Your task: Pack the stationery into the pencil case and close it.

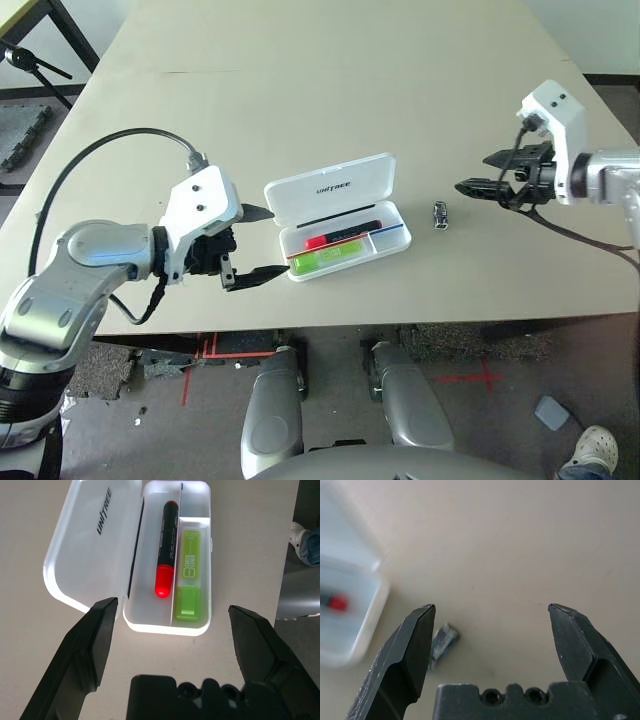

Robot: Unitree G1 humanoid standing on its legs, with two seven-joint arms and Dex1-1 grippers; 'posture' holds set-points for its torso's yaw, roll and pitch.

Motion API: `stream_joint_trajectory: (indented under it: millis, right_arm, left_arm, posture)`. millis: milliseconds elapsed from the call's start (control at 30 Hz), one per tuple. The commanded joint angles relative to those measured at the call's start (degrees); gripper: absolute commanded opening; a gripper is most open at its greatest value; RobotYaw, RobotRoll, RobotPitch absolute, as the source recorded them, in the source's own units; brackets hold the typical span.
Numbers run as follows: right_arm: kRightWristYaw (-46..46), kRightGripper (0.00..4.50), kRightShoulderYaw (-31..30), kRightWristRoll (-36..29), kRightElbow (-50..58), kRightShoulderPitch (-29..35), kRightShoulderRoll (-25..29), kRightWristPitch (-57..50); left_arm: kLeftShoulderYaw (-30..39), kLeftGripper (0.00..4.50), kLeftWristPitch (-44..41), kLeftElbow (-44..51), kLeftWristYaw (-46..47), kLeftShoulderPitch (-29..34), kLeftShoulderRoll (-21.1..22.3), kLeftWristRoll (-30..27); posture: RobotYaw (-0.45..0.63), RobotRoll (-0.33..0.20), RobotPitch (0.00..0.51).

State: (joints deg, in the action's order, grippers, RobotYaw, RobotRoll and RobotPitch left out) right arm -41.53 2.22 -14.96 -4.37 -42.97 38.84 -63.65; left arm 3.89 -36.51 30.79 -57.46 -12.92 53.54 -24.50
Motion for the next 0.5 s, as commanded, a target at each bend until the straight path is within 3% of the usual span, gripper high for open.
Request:
stream_joint_trajectory:
  millis: [33, 500]
  right_arm:
    - [6.95, 4.50, 2.51, 0.18, 2.62, -0.07, -3.45, -5.94]
    - [11.97, 4.50, -1.82, -2.19, 10.94, 9.42, -6.73, -11.97]
  left_arm:
    - [-0.33, 4.49, -0.04, 0.99, 0.84, 0.36, -0.27, -0.61]
    - [-2.53, 4.49, -0.58, 1.17, 2.47, -0.62, -0.78, -0.48]
  posture:
    - [-0.01, 0.000, 0.238]
    - [-0.01, 0.000, 0.245]
